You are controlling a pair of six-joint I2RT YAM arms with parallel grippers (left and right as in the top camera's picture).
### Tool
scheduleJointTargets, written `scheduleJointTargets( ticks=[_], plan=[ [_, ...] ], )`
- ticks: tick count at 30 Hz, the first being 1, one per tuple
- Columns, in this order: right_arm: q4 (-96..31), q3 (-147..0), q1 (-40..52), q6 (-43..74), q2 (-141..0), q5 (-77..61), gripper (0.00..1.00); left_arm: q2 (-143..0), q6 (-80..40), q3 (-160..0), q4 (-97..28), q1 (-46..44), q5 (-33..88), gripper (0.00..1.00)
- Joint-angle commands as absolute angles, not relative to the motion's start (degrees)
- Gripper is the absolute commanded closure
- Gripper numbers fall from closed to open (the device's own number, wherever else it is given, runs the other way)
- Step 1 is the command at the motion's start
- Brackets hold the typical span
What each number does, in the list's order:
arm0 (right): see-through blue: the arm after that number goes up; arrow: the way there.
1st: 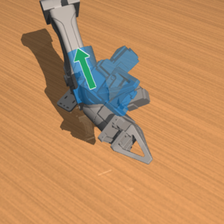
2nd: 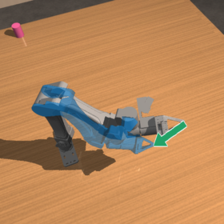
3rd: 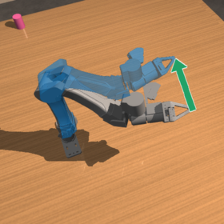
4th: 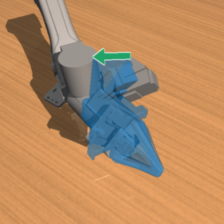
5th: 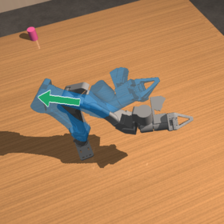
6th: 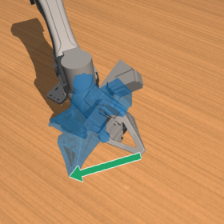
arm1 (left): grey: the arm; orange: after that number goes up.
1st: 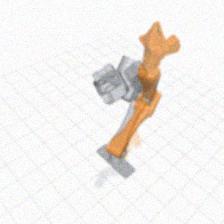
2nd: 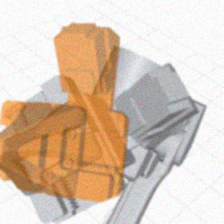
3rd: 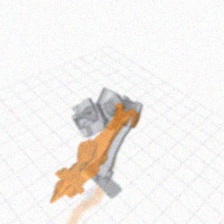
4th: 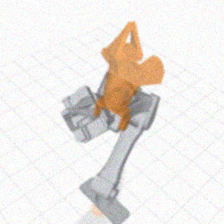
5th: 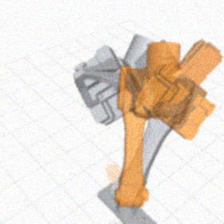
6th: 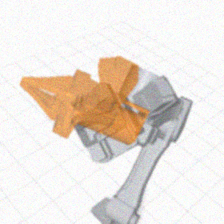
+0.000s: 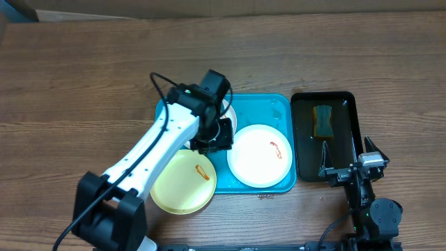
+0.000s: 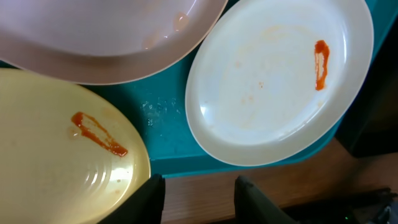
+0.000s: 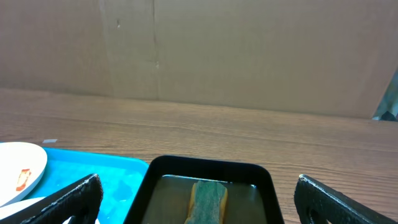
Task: Clean dirty plates on tray and stack at the side
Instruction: 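Reach the left gripper to the rim of the upper-right white plate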
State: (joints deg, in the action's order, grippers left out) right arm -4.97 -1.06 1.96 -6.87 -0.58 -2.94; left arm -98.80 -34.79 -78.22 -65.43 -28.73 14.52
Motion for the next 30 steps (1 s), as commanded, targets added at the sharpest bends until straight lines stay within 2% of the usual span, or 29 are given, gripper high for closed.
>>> scheduleJointTargets(
  ticks=[1,7,14,16,18,19,24,25,30],
  plan=[
    [-4.64,-0.45,2.17,-7.11,-0.16,-2.66,0.0,-101.41,-36.21,-78.04,-65.19,-30.2,12.58,0.64],
    [-4.64,-0.45,2.17,-7.14,-0.16,-2.66,0.0,-105.54,-36.18,-78.04,-65.93,-31.86,11.4,0.72],
    [-4.56,-0.45,2.17,-7.11,-0.16,-2.68,0.0,-108.38,-36.16,-78.04,-66.22,-32.29,11.4,0.71],
    [-4.58,-0.45,2.17,-7.11,-0.16,-2.68,0.0,-108.38,-36.18,-78.04,-66.13,-32.29,11.42,0.65],
    [-4.51,-0.45,2.17,-7.09,-0.16,-2.7,0.0,-108.38,-36.18,-78.04,-65.91,-32.29,11.42,0.53],
    [-3.95,-0.45,2.17,-6.81,-0.16,-3.29,0.0,-108.38,-36.14,-78.04,-65.93,-32.25,11.38,0.53],
    [-3.77,-1.61,2.17,-2.2,-0.16,-7.29,0.0,-108.36,-34.04,-78.26,-64.16,-31.83,12.58,0.69],
    [-6.09,-3.66,2.17,-0.56,-0.16,-6.66,0.0,-108.36,-31.7,-78.26,-63.42,-31.88,13.58,0.76],
    [-15.81,-16.99,2.17,2.22,-3.07,-6.26,0.0,-108.33,-29.3,-78.26,-62.74,-32.27,13.32,0.68]
  ],
)
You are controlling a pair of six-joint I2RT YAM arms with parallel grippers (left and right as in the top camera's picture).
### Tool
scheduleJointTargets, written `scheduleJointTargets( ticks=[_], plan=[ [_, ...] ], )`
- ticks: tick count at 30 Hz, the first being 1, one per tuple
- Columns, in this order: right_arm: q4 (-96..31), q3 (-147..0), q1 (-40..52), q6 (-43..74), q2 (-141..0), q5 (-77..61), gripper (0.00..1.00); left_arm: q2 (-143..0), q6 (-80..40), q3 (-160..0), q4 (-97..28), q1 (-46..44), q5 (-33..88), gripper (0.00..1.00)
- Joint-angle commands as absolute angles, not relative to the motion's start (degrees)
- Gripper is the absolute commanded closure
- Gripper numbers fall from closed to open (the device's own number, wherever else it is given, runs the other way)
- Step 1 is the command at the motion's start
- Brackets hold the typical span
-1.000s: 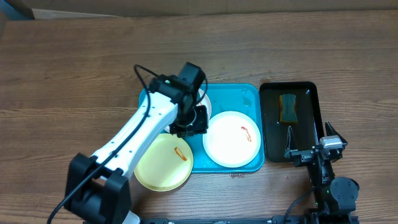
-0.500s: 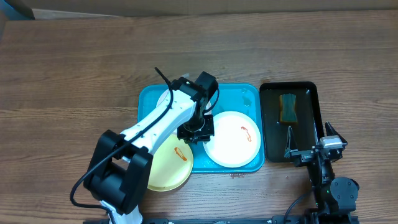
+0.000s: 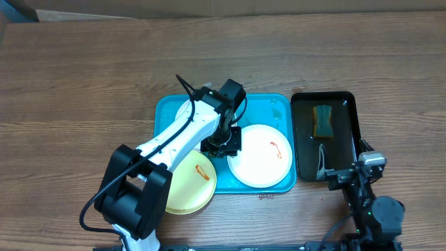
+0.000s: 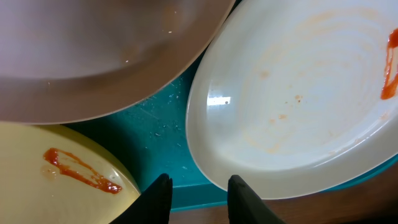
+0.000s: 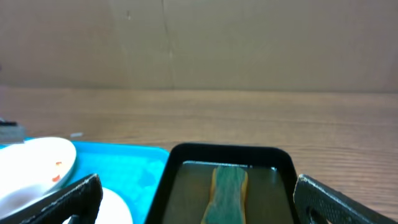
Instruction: Clean dirty plates on tray and stack at the side
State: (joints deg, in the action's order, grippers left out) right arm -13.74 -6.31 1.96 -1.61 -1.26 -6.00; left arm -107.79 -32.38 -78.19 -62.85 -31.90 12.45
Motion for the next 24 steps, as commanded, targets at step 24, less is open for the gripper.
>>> scheduleJointTargets(
  ticks=[24],
  plan=[
    [-73.65,-82.74,2.17,0.08,-88.38,-9.74,0.0,-108.33,-33.47,-77.71,-60.38,-36.47,6.35,0.8]
  ],
)
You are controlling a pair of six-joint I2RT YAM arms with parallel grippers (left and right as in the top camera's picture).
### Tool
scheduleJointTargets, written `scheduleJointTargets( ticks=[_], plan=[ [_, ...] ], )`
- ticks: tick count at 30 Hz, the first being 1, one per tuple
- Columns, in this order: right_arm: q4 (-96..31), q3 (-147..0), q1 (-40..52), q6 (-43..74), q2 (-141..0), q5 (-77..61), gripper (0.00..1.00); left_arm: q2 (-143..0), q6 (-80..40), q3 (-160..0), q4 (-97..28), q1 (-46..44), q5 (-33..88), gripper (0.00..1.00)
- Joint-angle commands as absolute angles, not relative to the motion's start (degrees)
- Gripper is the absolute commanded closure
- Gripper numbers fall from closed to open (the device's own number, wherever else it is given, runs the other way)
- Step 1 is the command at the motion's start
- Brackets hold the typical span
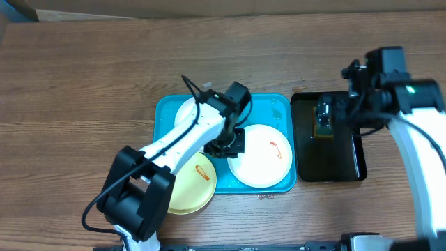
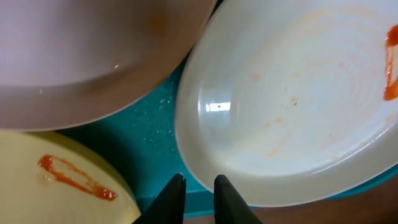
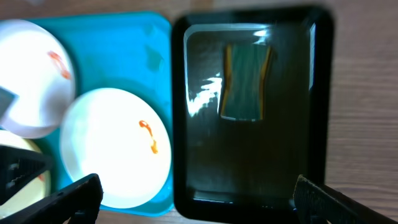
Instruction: Clean dirty plates on tray and stack at the side
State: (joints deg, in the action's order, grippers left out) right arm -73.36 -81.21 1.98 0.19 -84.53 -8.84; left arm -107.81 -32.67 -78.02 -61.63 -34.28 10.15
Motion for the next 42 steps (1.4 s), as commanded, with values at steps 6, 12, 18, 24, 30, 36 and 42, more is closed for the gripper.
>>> scheduleJointTargets(
  ticks=[6,12,18,24,30,36,42],
  plan=[
    [-72.27,-82.72,2.17,2.2,-93.12,-8.73,0.0,-107.37,-34.92,-77.78,-62.74,-38.41,-2.17,0.8],
    [-68.36,-82.67,2.17,5.37,-93.41,-9.78,0.0,-99.55,-37.5,-77.71,-64.51,-40.36,-3.55,0.82],
    [-67.0,-81.34,2.17,6.35,-93.43,-9.65,0.0,-94.56,-48.84,-76.99,-65.32,-47.72,-15.7,0.8],
    [-63.88,-79.05,2.17,17.19,-93.58,2.55,0.07,-94.91,-53.39,-72.36,-62.15,-48.38,-14.28,0.78],
    [-56.77,-73.71,2.17,16.47,-93.67,2.55,0.09,-94.91,-48.25,-71.31,-59.66,-43.46,-6.42,0.75],
    [-42.89,-63.66,2.2,16.12,-93.69,2.39,0.12,-94.94,-41.04,-71.29,-57.54,-38.79,3.18,0.71],
    [-27.86,-54.61,2.24,16.1,-93.69,2.52,0.16,-95.13,-41.06,-71.26,-57.04,-38.63,3.01,0.62]
  ],
)
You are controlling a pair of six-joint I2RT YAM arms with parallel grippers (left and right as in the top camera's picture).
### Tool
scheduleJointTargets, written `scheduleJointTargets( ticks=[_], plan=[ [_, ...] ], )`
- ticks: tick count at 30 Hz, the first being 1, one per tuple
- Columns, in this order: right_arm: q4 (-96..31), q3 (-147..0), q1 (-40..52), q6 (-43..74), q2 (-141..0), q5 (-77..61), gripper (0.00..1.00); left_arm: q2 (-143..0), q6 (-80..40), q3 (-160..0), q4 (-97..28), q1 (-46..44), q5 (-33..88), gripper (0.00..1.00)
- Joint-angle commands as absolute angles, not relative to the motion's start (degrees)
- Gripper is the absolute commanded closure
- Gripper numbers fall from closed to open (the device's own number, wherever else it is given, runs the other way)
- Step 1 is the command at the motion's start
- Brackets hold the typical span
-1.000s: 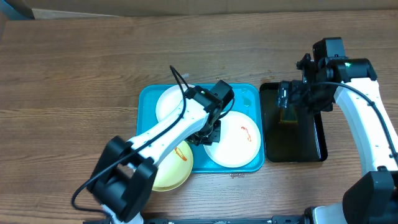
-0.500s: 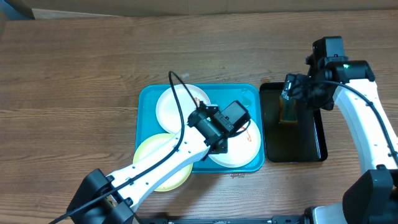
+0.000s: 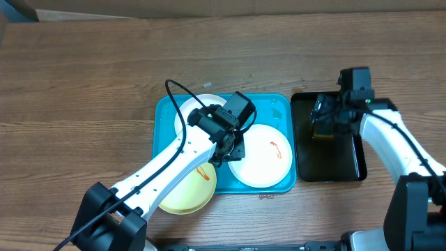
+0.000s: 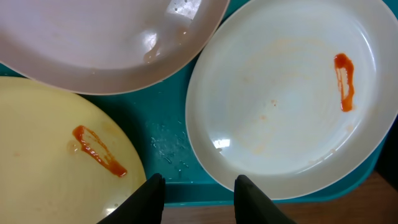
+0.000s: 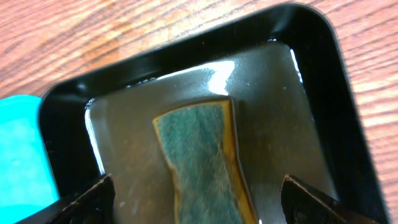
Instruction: Clean dirty plates on tray and stack at the side
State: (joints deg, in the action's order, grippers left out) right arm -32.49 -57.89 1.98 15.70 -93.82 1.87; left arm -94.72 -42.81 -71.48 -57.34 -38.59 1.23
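Three plates lie on the blue tray (image 3: pixel 279 104): a white plate (image 3: pixel 259 157) with a red streak, a yellow plate (image 3: pixel 185 188) with a red streak overhanging the front left, and a pale pink plate (image 3: pixel 198 111) at the back left. My left gripper (image 4: pixel 199 199) is open above the tray's front rim, between the yellow plate (image 4: pixel 62 162) and the white plate (image 4: pixel 286 106), holding nothing. A green and yellow sponge (image 5: pixel 199 162) lies in water in the black tray (image 5: pixel 311 50). My right gripper (image 5: pixel 205 199) hangs wide open just over the sponge.
The black tray (image 3: pixel 352 164) stands directly right of the blue tray. Brown wooden table (image 3: pixel 83 77) surrounds both. A cardboard wall runs along the table's far edge. My left arm reaches in from the front left across the yellow plate.
My left gripper has opened wider and sits higher above the plates. My right gripper, then high over both trays, is now low and close over the sponge.
At first my left gripper was open over the plates and my right arm sat at the table's front right. The left then came lower with its jaws narrowing by the white plate's rim. The right arm appeared above the black tray, and is now down at the sponge.
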Motion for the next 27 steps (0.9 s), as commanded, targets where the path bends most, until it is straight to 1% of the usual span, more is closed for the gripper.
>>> scheduleJointTargets(
  ticks=[1,4,9,17,18,20,22,23,24,25,26,27],
  plan=[
    [-25.8,-53.65,2.24,16.1,-93.69,2.52,0.18,-95.13,-41.06,-71.26,-56.9,-38.63,2.98,0.62],
    [-20.27,-50.94,2.24,16.12,-93.69,2.52,0.22,-95.13,-41.12,-71.26,-56.69,-38.63,2.48,0.62],
    [-16.03,-48.62,2.24,16.12,-95.18,2.52,0.21,-95.13,-41.34,-71.11,-56.42,-38.63,1.28,0.62],
    [-13.37,-48.53,2.24,16.1,-99.94,2.5,0.22,-95.13,-41.34,-69.78,-54.92,-38.63,1.26,0.62],
    [-13.13,-48.53,2.24,16.1,-100.18,2.5,0.24,-95.13,-41.34,-69.78,-54.89,-38.63,1.1,0.62],
    [-12.91,-48.53,2.24,16.1,-100.38,2.5,0.47,-95.15,-41.32,-69.78,-54.61,-38.63,0.8,0.59],
    [-12.88,-48.53,2.24,16.12,-100.38,2.5,0.74,-95.15,-41.34,-69.78,-54.37,-38.63,0.45,0.57],
    [-12.91,-48.53,2.24,16.12,-100.38,2.5,0.84,-95.15,-41.34,-69.78,-54.35,-38.63,0.23,0.55],
    [-12.91,-48.53,2.24,16.1,-100.38,2.5,0.85,-95.15,-41.36,-69.78,-54.35,-38.63,-0.05,0.5],
    [-12.88,-48.53,2.24,16.1,-100.38,2.5,0.76,-95.15,-41.34,-69.78,-54.35,-38.63,-0.3,0.44],
    [-12.91,-48.58,2.24,16.1,-100.36,2.5,0.47,-95.18,-41.36,-69.76,-54.37,-38.63,-0.49,0.38],
    [-12.99,-48.66,2.24,16.1,-100.36,2.5,0.18,-95.2,-41.34,-69.73,-54.37,-38.63,-0.49,0.37]
  ],
)
